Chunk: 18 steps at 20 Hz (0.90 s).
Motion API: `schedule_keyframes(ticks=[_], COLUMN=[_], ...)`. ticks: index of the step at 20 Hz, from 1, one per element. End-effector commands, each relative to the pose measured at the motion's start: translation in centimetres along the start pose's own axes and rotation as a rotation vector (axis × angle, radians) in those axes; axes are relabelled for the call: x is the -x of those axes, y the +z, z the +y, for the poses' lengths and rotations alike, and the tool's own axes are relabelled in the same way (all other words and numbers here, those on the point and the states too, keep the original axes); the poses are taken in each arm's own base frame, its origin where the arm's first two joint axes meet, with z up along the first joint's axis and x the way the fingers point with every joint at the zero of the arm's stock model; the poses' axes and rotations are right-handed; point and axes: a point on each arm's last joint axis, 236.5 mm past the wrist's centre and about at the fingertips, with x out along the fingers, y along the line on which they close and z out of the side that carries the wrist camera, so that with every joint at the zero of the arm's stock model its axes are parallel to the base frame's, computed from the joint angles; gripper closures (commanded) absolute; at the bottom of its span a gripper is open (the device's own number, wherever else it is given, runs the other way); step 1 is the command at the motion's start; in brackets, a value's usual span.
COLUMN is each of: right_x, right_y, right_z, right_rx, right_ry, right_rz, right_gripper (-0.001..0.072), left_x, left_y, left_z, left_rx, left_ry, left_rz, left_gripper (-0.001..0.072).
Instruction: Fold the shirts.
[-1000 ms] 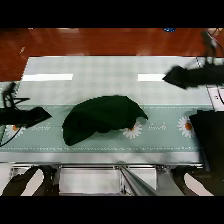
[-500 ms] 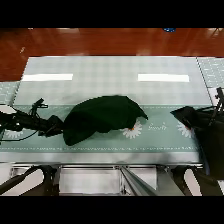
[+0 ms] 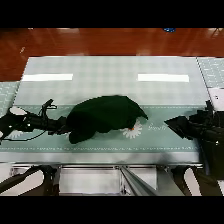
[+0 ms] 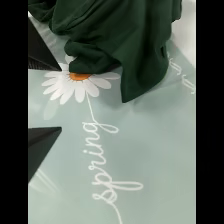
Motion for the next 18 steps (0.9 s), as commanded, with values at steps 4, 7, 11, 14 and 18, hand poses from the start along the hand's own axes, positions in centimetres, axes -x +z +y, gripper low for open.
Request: schedule_keyframes(ticks=[4,7,11,14,18], right_x=[-0.3,-1.2,-3.8,-5.3,-7.2], right_y=[-0.2,-0.4,-0.3,0.4,1.3], right_z=[-0.6,-1.3,-1.3,-0.6,-1.1], right_rx=[-0.005,-0.029,-0.095,-0.17,-0.193], right_ry=[-0.012,-0.011,0.077,0.167,0.153], right_rz=[-0.001,0.048,0.133,0.157,0.188], right_gripper=[0.0306,0.0306,0.0306,0.0306,0.0306], left_x=[-0.3,-0.3,-0.3,-0.3,-0.3], left_y=[0.6,0.6,0.6,0.6,0.6], left_z=[0.0,0.0,0.0,0.0,0.1], left_rx=[-0.016,-0.015,-0.015,-0.015,-0.015], left_ry=[0.013,0.013,0.013,0.013,0.015], left_rz=[-0.022,-0.023,-0.022,-0.023,-0.026], left_gripper=[0.0688,0.0688,0.0688,0.0688,0.0688])
